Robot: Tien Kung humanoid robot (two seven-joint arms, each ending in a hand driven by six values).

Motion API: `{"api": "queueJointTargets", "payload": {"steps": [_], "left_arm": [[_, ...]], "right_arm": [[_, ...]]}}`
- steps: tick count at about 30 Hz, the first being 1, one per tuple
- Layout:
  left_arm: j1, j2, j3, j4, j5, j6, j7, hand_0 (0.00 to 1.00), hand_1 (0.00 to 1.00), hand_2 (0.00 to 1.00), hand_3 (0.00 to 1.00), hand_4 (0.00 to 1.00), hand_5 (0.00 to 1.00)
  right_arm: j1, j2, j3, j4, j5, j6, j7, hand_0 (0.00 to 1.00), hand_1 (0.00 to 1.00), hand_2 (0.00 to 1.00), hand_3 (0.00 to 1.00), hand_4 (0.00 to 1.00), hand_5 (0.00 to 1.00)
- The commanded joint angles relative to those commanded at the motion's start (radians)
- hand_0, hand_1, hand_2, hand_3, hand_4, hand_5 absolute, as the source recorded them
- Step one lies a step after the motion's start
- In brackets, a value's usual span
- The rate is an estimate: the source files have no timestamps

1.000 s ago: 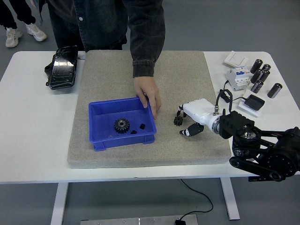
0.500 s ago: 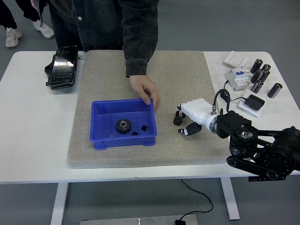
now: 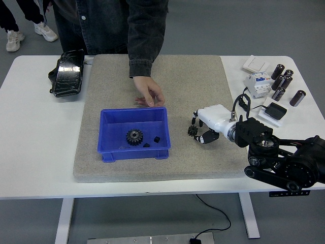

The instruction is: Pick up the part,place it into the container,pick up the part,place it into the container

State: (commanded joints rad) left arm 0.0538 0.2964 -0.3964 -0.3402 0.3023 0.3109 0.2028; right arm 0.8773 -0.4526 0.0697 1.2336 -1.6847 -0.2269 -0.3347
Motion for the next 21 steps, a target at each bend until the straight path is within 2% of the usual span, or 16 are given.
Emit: {"api": "queueJointTargets", "payload": {"steps": [17, 18, 21], "left_arm": [[0.001, 0.001, 0.0, 0.002, -0.005, 0.004, -0.006, 0.691, 0.681, 0.657, 0.624, 0.691, 0.388], [0.002, 0.0, 0.0, 0.002, -0.005, 0.005, -0.006, 0.69, 0.681, 0.653, 0.62, 0.686, 0.389], [0.004, 0.0, -0.003, 0.002, -0.002, 0.008, -0.005, 0.69, 0.681, 0.653, 0.62, 0.686, 0.389]], "right_arm": [[-0.005, 0.003, 0.004, -0.003, 0.008, 0.013, 0.004, 0.188, 0.325, 0.47, 0.62, 0.71, 0.218], [-0.006, 0.002, 0.005, -0.002, 0.008, 0.015, 0.007, 0.201, 0.336, 0.534, 0.659, 0.76, 0.255], [-0.009, -0.002, 0.01, 0.005, 0.007, 0.026, 0.012, 0.201, 0.336, 0.534, 0.659, 0.76, 0.255]]}}
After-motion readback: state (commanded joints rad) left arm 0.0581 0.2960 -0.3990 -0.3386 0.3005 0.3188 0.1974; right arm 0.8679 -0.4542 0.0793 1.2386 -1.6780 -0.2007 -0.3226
